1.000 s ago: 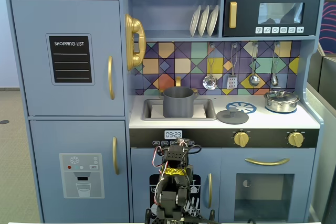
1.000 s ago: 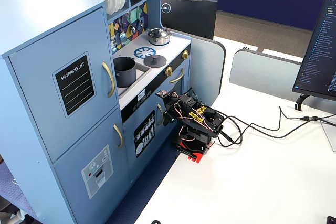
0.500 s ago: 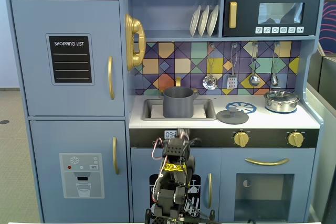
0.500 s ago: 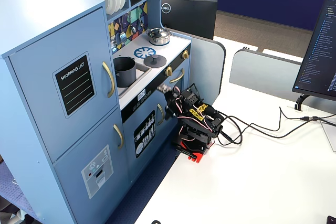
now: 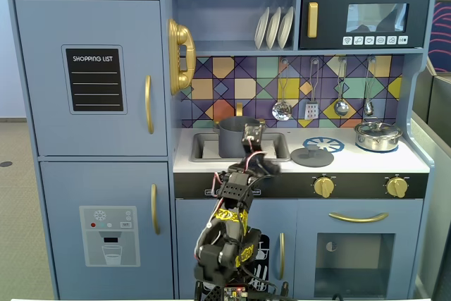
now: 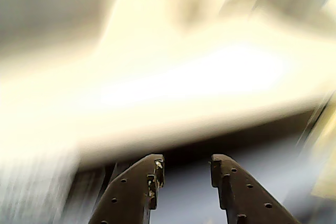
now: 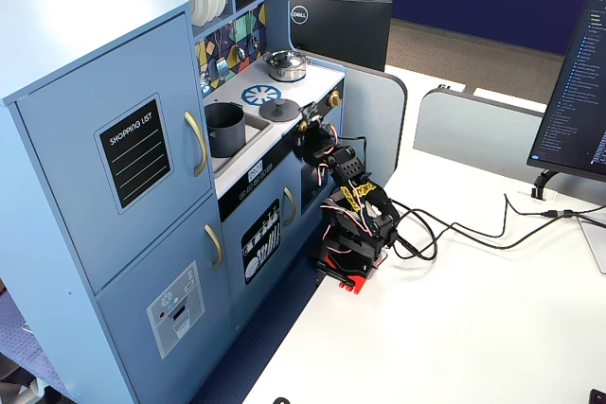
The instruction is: Pick up the lid from the counter and put it on the gray recipient
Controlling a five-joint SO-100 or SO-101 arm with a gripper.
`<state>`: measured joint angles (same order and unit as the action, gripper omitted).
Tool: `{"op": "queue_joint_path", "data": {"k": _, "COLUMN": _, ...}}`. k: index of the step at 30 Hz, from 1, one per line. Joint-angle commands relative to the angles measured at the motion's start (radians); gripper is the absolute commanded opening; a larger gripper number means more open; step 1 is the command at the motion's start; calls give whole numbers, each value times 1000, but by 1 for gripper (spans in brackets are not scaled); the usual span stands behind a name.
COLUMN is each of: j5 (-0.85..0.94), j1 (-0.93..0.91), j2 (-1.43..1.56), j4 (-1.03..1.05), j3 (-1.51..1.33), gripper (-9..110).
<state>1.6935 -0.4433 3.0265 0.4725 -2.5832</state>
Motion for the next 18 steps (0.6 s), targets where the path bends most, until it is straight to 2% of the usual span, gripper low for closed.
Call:
{"op": "queue_joint_path", "data": {"k": 1, "j5": -21, "j1": -94, "j2": -130, "j4": -382, "j3": 2, "gripper": 0}}
{"op": "queue_joint_path", "data": {"k": 9, "j5": -18, "j1": -164, "j2": -308, "j4": -483, "j3": 35, "gripper": 0}}
{"op": "queue_joint_path", "data": {"k": 18, "j5": -138, "j1": -204, "j2": -489, "j4": -673, "j3": 78, "gripper": 28}}
